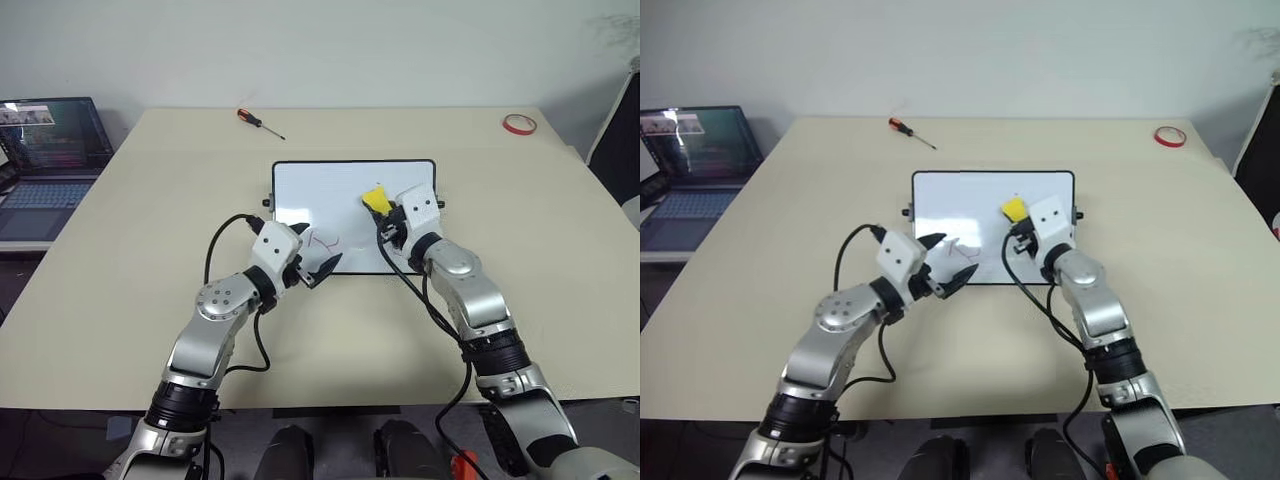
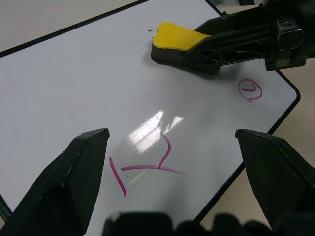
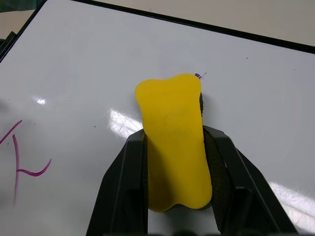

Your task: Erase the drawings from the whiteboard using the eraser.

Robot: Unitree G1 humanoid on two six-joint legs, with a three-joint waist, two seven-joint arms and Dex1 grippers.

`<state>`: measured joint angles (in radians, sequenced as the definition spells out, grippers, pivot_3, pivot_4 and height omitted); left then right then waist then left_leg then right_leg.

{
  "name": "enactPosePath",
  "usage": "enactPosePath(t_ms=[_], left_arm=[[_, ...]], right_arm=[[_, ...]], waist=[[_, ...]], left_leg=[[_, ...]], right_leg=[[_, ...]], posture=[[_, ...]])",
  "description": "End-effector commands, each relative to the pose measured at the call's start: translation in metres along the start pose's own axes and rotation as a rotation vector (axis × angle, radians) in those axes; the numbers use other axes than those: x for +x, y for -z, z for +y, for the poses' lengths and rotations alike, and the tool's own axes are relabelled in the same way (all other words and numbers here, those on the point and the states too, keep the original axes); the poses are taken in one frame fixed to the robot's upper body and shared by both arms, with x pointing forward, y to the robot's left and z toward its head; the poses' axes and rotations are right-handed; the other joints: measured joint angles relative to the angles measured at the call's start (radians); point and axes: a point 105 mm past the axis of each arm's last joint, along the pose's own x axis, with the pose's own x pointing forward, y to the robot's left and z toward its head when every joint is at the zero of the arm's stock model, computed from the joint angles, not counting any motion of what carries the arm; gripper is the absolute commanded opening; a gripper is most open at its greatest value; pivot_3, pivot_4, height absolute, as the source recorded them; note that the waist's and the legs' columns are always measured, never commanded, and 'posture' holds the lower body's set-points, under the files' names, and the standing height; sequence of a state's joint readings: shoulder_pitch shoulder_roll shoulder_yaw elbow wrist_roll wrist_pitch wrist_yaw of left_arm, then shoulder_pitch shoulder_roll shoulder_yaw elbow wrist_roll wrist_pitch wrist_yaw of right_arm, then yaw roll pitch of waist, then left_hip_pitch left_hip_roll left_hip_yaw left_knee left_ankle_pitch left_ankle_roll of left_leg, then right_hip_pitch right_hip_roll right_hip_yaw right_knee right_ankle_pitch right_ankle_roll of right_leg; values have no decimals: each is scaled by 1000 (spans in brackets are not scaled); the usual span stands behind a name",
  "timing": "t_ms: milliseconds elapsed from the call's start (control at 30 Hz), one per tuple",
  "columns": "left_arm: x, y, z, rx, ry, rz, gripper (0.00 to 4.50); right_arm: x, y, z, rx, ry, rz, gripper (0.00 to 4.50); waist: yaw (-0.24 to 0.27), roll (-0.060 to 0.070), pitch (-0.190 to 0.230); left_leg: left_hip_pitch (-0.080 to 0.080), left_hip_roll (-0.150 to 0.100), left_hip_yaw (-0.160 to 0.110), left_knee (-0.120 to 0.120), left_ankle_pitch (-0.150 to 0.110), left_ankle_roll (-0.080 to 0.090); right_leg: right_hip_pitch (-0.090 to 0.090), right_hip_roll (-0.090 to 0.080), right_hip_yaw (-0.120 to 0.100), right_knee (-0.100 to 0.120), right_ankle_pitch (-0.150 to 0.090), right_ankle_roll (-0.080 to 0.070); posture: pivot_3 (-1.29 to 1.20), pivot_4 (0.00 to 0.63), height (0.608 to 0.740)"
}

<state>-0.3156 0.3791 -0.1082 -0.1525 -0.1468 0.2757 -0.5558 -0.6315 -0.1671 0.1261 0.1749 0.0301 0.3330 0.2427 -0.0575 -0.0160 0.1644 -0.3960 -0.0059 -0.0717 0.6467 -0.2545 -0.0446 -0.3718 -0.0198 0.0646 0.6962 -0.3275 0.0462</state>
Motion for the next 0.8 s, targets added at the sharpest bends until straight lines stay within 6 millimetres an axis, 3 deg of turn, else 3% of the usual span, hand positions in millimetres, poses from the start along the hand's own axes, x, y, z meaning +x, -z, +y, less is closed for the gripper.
enactPosePath(t_ms=[33,167,433,633,800], left_arm=[[-3,-14,5,37,-26,-48,4500],[-3,-14,6,39,-27,-50,4500],[-4,-13,7,42,-29,-44,4500],[-5,-11,6,39,-21,-39,4500],[-11,-12,2,22,-13,-49,4500]], right_arm=[[8,-12,-35,-26,177,-35,1207],[16,-19,-44,-52,229,-59,1207],[11,-5,-28,-24,156,-35,1207],[-10,23,10,-17,-82,69,1207],[-27,34,1,-3,-49,101,1207]], waist=[[1,0,0],[4,0,0],[2,0,0],[3,0,0],[0,0,0]], left_leg=[[0,0,0,0,0,0],[0,-1,-1,0,1,0],[-1,0,-1,0,1,0],[-1,0,0,0,1,0],[1,0,0,0,1,0]], right_leg=[[0,0,0,0,0,0],[0,0,-1,0,0,0],[0,0,0,0,0,0],[0,0,0,0,0,0],[1,0,0,0,0,0]], posture=[[0,150,740],[0,150,740],[0,150,740],[0,150,740],[0,150,740]])
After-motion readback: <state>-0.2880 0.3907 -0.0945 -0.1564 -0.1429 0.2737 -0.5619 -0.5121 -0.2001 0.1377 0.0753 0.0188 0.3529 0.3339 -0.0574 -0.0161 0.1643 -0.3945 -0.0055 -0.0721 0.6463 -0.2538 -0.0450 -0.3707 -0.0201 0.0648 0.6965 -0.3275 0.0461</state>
